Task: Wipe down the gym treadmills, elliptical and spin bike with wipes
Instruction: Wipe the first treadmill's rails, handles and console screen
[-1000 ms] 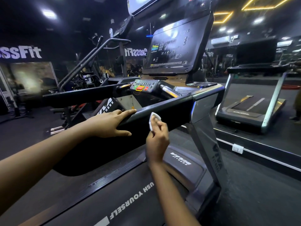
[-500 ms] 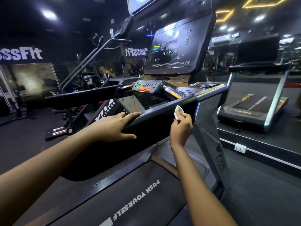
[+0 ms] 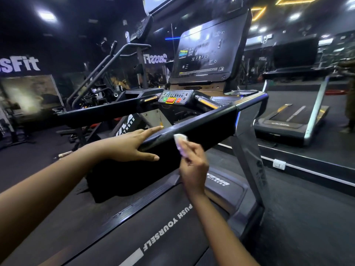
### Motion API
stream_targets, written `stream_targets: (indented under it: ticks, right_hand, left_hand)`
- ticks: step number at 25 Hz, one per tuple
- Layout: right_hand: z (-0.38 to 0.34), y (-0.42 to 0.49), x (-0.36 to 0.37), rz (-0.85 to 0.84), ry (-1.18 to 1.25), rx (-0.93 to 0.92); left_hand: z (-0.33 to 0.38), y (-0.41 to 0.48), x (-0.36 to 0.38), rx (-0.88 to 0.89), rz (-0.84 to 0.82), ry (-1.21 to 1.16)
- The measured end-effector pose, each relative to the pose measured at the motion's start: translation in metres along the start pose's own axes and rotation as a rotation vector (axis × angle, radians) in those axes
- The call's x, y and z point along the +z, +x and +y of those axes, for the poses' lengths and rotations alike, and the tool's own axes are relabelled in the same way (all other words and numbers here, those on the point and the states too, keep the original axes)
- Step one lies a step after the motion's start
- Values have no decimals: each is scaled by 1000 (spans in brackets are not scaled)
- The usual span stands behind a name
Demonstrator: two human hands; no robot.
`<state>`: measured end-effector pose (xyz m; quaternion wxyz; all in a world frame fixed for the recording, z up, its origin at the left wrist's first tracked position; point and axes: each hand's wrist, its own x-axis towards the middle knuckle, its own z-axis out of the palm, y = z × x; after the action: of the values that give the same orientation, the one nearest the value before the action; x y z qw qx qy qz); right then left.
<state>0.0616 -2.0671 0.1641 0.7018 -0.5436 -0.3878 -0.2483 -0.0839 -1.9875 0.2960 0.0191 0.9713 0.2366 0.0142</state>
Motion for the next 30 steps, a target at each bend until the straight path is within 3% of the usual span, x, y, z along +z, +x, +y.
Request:
stream_targets:
  ticks: [3, 5, 15, 18, 21, 25, 28, 30]
  right_hand:
    - [32, 21, -9, 261, -58, 419]
    - [45, 24, -4, 244, -86, 490]
    - [-23, -49, 31, 287, -43, 415]
    - [-50, -70, 21, 193, -27, 256]
    - [-45, -32, 6, 207, -23, 205]
    - [-14, 57, 5, 50, -205, 190]
    - [-12, 60, 13, -73, -406, 142]
    - [-22, 45, 19, -96, -471, 10]
  left_hand:
    - [-6, -9, 5, -18, 20, 48]
    - [-11, -17, 8, -40, 34, 112]
    - [-5, -25, 12, -33, 122, 198]
    - [-4, -26, 9, -46, 117, 137]
    - [-8, -39, 7, -77, 133, 42]
    - [-12, -59, 10, -68, 213, 61]
    - [-12, -57, 13, -55, 232, 91]
    - [-14, -54, 14, -67, 226, 112]
